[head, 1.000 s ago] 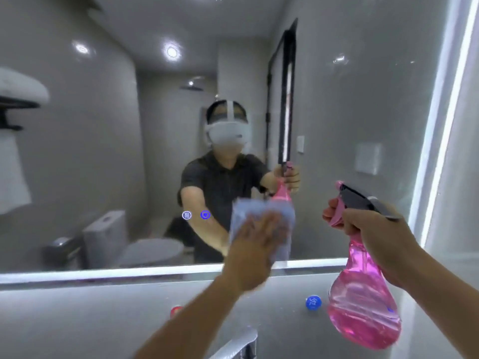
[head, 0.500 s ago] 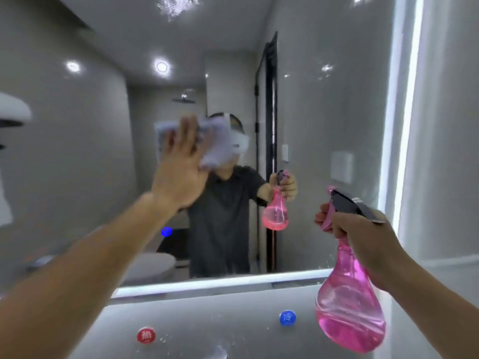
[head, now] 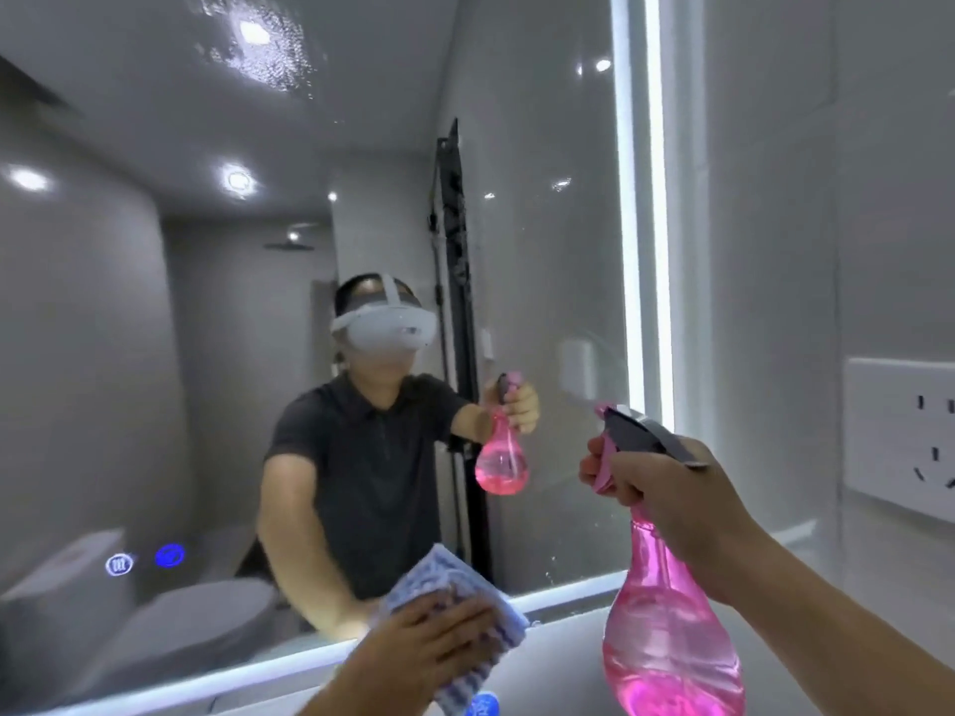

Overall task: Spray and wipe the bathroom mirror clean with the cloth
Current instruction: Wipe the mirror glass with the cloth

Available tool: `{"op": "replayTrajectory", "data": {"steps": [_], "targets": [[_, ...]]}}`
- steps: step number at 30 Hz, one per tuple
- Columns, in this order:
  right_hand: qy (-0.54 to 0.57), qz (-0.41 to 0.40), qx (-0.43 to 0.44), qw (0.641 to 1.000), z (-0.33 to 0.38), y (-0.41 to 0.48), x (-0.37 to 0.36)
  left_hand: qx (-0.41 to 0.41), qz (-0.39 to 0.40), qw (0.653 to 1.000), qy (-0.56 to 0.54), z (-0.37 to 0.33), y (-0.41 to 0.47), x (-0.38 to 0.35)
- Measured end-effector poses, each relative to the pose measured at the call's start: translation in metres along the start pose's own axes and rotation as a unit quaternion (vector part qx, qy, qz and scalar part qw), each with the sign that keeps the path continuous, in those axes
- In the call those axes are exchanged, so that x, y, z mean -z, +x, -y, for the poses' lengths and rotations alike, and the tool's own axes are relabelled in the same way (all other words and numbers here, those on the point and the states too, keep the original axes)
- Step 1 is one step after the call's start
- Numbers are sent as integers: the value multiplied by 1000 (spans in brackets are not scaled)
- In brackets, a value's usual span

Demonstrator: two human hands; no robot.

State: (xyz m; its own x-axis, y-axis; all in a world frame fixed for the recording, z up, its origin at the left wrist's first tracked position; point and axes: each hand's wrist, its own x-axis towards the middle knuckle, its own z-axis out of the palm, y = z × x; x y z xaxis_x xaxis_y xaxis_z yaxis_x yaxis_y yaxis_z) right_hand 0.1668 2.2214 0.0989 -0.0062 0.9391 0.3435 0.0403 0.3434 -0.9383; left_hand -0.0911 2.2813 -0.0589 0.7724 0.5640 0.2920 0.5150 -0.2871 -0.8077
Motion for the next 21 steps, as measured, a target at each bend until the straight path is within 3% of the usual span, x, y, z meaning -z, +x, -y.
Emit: {"op": "replayTrajectory", "data": {"steps": [2,3,5,8,10,11,13,16,19,21], "targets": [[-12,16,0,1000,4,0,1,159,-111,973,-128,54,6,32],[-11,21,-1,1000,6,1,2,231,-163,950,-136,91,14,47],[-9,17,-2,1000,10,5,4,347,-190,917,-53,174,28,81],[-11,21,14,1000,13,14,10,509,-234,828,-21,275,61,139],[-22,21,26,999,14,15,17,567,-230,790,-33,301,94,166],[-25,20,32,999,15,14,20,570,-228,789,-27,302,115,172],[-12,8,40,999,12,14,30,519,-238,821,-17,282,156,168],[20,-24,27,999,-1,15,43,347,-239,906,-24,188,200,118],[-3,-39,13,999,-14,8,48,144,-173,974,-5,31,173,39],[-4,-39,6,999,-21,3,52,7,-95,995,-2,-36,128,-3]]}}
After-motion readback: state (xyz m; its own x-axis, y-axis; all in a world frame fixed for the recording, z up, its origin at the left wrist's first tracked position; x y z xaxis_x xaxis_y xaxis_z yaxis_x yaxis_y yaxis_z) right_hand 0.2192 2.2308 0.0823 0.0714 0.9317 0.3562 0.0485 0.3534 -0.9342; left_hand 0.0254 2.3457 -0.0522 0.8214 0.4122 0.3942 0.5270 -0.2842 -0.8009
